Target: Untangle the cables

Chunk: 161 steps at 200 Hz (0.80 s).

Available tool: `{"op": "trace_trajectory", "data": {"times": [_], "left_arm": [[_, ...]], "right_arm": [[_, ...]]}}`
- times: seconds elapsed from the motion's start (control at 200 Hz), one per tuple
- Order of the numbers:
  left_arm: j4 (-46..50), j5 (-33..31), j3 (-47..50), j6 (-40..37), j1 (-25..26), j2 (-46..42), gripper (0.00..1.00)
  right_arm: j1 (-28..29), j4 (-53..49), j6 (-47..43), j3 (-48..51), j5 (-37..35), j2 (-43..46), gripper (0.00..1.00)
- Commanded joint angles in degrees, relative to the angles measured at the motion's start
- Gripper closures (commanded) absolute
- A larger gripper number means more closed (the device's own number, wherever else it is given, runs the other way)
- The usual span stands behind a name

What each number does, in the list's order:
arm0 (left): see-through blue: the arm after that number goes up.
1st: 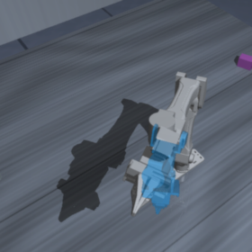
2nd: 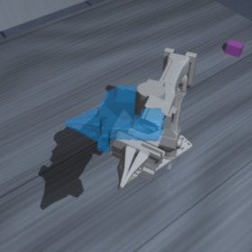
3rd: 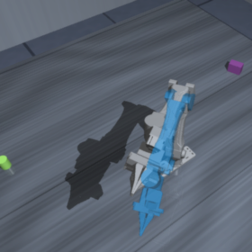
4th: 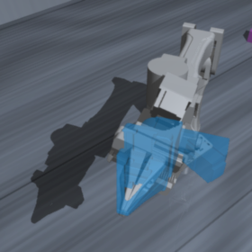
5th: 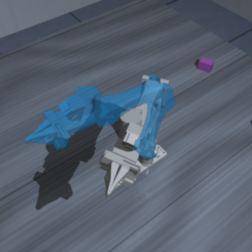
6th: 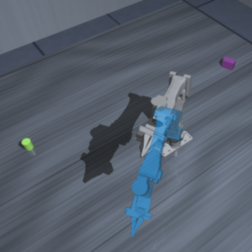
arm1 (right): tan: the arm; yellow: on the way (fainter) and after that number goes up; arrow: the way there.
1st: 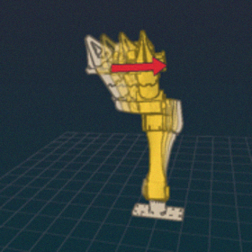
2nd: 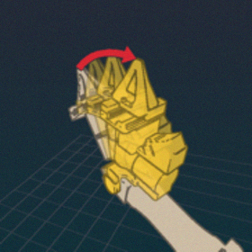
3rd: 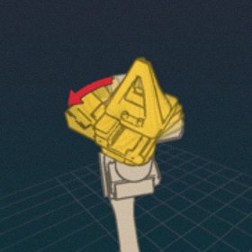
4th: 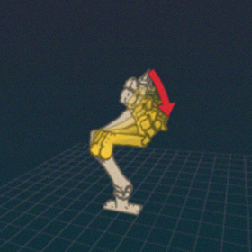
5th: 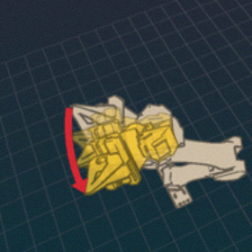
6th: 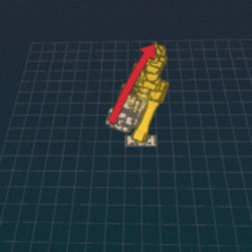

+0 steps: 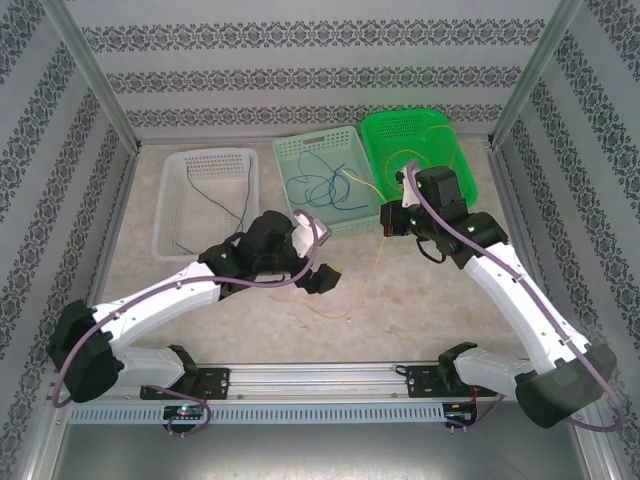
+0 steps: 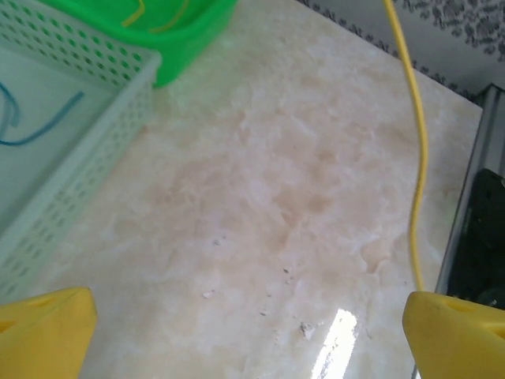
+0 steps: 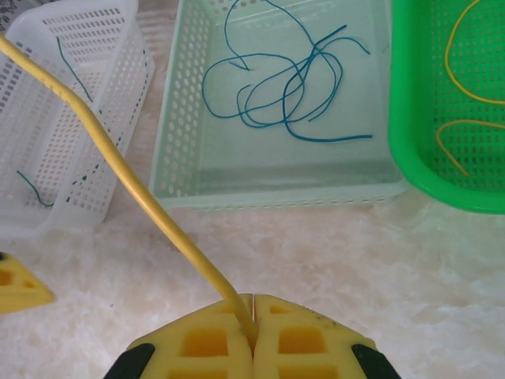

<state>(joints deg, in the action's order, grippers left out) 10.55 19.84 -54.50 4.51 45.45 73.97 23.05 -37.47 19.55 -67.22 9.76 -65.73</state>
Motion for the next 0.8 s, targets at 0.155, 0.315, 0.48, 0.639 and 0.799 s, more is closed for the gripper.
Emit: {"op": "trace_trajectory", "data": {"times": [0.155, 0.315, 0.48, 0.639, 0.799], "left_arm": [[-8.2, 10.3, -3.0, 1.3, 2.4, 3.1, 0.00], [-10.5, 12.6, -3.3, 2.3, 3.7, 5.2, 0.00], [-10.6, 13.6, -4.9, 2.5, 4.6, 7.9, 0.06], [-7.6, 12.7, -8.1, 3.1, 4.7, 11.2, 0.32], [-7.7, 11.9, -7.8, 3.6, 4.7, 11.2, 0.66]], "right_arm": [[0.6, 2.4, 1.1, -1.7, 3.9, 0.4, 0.99], [0.9, 4.4, 2.4, -0.5, 5.3, 0.7, 1.00], [1.2, 6.0, 4.2, -0.1, 6.1, 1.4, 1.00], [1.2, 7.5, 5.7, 0.3, 7.3, 2.7, 1.00], [1.1, 6.6, 5.5, 0.6, 6.9, 3.5, 0.99]]}}
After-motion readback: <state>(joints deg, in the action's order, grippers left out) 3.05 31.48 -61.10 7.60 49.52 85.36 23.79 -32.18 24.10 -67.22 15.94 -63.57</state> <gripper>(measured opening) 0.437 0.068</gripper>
